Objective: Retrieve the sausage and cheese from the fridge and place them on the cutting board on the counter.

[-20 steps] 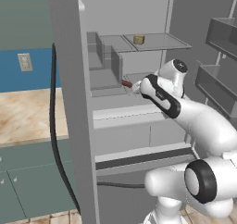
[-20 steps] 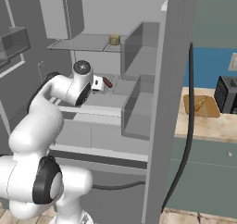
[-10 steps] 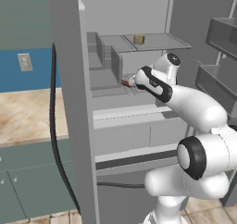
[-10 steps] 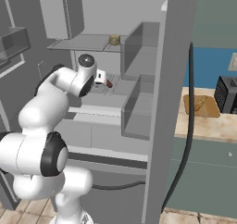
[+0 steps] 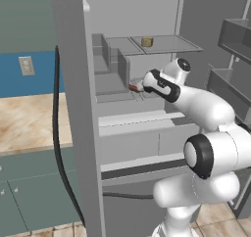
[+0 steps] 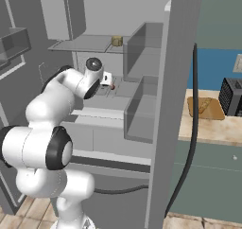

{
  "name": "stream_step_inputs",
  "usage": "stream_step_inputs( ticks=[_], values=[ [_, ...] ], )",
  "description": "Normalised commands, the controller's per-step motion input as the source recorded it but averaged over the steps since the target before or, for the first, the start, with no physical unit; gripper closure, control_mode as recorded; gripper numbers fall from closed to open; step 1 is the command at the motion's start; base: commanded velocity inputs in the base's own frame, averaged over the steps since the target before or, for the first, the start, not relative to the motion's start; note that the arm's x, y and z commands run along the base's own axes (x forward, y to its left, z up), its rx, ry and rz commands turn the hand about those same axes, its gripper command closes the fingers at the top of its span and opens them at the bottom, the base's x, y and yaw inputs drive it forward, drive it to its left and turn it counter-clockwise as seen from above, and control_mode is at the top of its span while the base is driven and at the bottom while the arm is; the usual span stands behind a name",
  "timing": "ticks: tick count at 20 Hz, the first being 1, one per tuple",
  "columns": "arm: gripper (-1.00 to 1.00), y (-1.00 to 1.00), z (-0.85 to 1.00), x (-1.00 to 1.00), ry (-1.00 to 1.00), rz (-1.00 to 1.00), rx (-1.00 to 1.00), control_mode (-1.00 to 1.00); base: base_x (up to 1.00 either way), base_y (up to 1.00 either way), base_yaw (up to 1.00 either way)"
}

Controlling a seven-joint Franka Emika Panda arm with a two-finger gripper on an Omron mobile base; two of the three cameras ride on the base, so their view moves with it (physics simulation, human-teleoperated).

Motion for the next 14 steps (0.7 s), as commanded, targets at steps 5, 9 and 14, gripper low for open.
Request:
stream_step_inputs(
  ticks=[5,9,14],
  values=[
    [-1.0,-0.04,-0.24,0.13,-0.12,0.1,0.0,-1.0,0.0,0.0,0.0],
    [-1.0,0.0,-0.08,0.21,-0.04,0.0,0.0,-1.0,0.0,0.0,0.0],
    [-1.0,0.0,0.01,0.34,0.0,0.0,0.0,-1.0,0.0,0.0,0.0]
  ],
)
